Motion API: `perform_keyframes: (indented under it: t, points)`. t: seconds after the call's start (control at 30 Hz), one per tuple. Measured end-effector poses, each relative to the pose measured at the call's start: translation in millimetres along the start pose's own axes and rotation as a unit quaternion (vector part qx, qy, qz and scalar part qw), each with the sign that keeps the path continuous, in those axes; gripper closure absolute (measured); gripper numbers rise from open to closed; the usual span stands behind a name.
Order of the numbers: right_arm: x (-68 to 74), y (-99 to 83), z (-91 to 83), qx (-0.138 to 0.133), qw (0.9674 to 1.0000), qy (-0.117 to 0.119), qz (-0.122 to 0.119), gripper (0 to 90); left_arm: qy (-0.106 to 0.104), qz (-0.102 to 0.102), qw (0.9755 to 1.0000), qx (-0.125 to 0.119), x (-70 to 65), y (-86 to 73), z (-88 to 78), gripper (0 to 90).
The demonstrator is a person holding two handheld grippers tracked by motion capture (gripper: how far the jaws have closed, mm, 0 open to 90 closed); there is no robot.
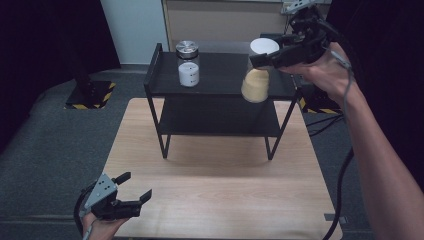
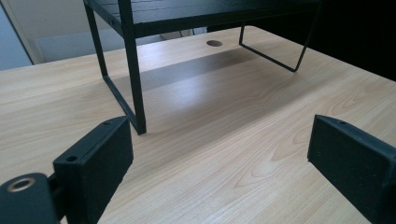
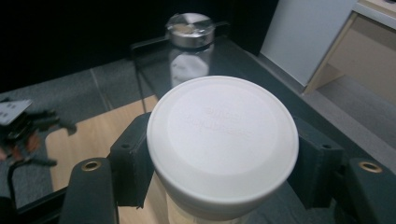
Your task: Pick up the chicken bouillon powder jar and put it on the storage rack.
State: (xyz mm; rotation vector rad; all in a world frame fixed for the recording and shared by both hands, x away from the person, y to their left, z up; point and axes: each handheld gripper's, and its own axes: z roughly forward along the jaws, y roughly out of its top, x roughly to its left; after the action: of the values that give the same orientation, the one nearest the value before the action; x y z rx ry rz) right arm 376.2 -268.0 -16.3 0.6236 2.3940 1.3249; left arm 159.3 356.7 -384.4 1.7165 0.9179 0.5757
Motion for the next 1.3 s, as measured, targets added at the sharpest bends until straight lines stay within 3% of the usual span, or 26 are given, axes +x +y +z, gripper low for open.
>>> perform_keyframes:
  t: [0.17, 0.5, 0.77, 1.03, 1.17, 1.2, 1.3]
  points:
    - [-12.3, 4.1, 15.4, 0.003, 0.9993, -0.025, 0.026, 33.7, -0.003, 0.003, 1.0000, 0.000, 0.3, 0.4, 0.2, 6.0]
    - [-26.8, 15.3, 41.7, 0.014, 0.9963, -0.072, 0.046, 33.7, -0.003, 0.000, 1.0000, -0.003, 2.8, 0.3, 0.0, 6.0]
    - [-34.3, 19.9, 61.6, 0.028, 0.9948, -0.078, 0.060, 33.7, -0.004, 0.002, 1.0000, -0.003, 2.8, 0.4, -0.4, 6.0]
    - [-38.4, 10.7, 59.9, 0.013, 0.9942, -0.074, 0.078, 32.9, -0.008, 0.007, 0.9999, 0.000, 2.7, 1.6, 1.2, 6.0]
    - [-40.1, 4.5, 56.4, 0.001, 0.9921, -0.068, 0.106, 18.3, -0.012, 0.008, 0.9999, 0.000, 2.5, 2.0, 1.2, 6.0]
    - [-36.0, 2.3, 53.7, -0.006, 0.9912, -0.079, 0.106, 15.9, -0.013, 0.009, 0.9999, 0.000, 2.5, 2.0, 1.1, 6.0]
    - [-35.3, -8.4, 42.4, -0.035, 0.9897, -0.072, 0.119, 9.8, -0.014, 0.010, 0.9998, 0.000, 2.0, 2.6, 1.5, 6.0]
